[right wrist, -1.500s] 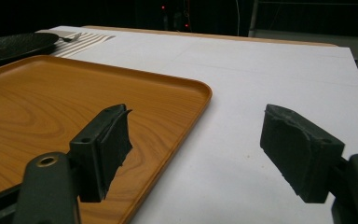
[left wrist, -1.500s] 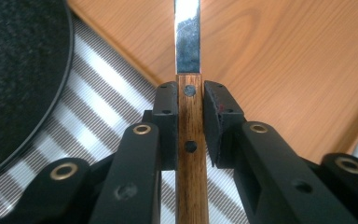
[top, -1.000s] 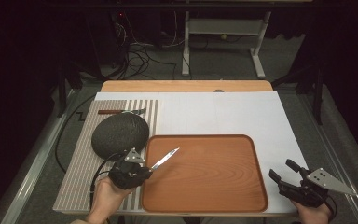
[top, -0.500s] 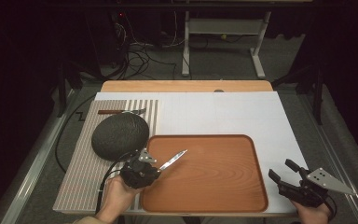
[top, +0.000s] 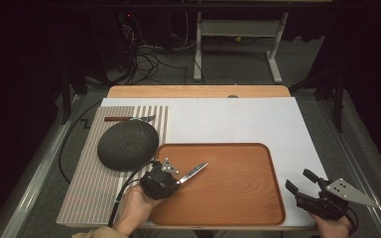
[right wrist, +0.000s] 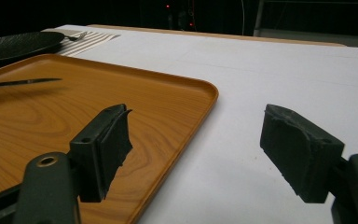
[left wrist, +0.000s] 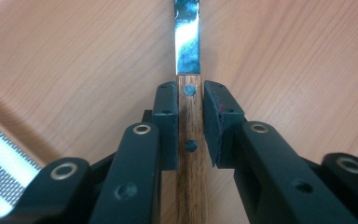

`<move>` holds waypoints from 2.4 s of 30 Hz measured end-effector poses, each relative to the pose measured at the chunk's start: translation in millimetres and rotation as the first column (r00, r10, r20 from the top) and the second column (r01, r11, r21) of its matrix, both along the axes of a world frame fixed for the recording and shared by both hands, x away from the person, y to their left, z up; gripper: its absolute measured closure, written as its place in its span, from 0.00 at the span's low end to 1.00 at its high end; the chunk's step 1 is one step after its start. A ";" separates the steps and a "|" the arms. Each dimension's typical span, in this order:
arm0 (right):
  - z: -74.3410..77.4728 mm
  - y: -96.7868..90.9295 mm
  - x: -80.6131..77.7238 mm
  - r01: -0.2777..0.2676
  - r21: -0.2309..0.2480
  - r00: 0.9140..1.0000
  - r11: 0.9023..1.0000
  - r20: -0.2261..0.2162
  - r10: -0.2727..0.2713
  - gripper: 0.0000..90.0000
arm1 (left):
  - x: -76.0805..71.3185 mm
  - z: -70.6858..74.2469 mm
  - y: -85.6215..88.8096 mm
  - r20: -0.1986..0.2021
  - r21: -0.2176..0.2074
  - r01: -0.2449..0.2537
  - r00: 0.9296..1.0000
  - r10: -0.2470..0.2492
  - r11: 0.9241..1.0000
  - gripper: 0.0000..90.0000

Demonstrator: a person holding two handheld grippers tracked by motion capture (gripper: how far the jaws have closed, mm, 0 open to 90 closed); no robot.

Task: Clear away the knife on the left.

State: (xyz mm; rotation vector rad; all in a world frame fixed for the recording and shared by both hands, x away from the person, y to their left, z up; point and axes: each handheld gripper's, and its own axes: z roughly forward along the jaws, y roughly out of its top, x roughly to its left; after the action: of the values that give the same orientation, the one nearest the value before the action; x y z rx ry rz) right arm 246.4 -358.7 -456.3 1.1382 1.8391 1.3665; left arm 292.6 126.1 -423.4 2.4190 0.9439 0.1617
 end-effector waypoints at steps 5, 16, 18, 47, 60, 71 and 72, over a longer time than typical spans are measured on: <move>0.0 0.2 0.0 -0.002 0.001 1.000 1.000 0.000 0.002 0.27 | 4.1 -2.8 -8.5 -0.009 -0.012 0.008 1.000 -0.008 1.000 0.80; 0.0 0.3 -0.1 -0.006 0.002 1.000 1.000 0.001 0.006 0.27 | 5.1 -11.0 -28.1 -0.008 0.046 0.041 0.999 -0.040 0.998 0.72; 0.1 0.3 -0.2 -0.006 0.003 1.000 1.000 0.001 0.006 0.27 | 5.1 -13.5 -30.3 -0.005 0.065 0.045 0.999 -0.044 0.997 0.72; 0.0 0.5 -0.1 -0.006 -0.001 1.000 1.000 0.001 0.006 0.27 | 8.2 -21.8 -20.3 0.055 0.110 0.012 0.998 -0.018 0.994 0.70; -0.2 0.6 0.0 -0.006 -0.004 1.000 1.000 -0.002 0.006 0.27 | 9.2 -23.0 -4.3 0.069 0.115 -0.036 0.997 0.028 0.993 0.68; -0.2 0.6 -0.3 -0.006 -0.003 1.000 1.000 -0.001 0.006 0.27 | 8.9 -23.0 4.8 0.088 0.127 -0.062 0.995 0.051 0.990 0.68; -0.2 0.6 -0.3 -0.005 -0.003 1.000 1.000 0.000 0.005 0.27 | 8.9 -22.9 6.2 0.087 0.123 -0.064 0.995 0.054 0.990 0.67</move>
State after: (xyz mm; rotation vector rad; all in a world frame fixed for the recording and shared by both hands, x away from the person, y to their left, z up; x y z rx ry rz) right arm 246.1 -358.1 -456.4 1.1329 1.8449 1.3664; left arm 301.5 132.3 -446.4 2.4782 0.9946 0.3506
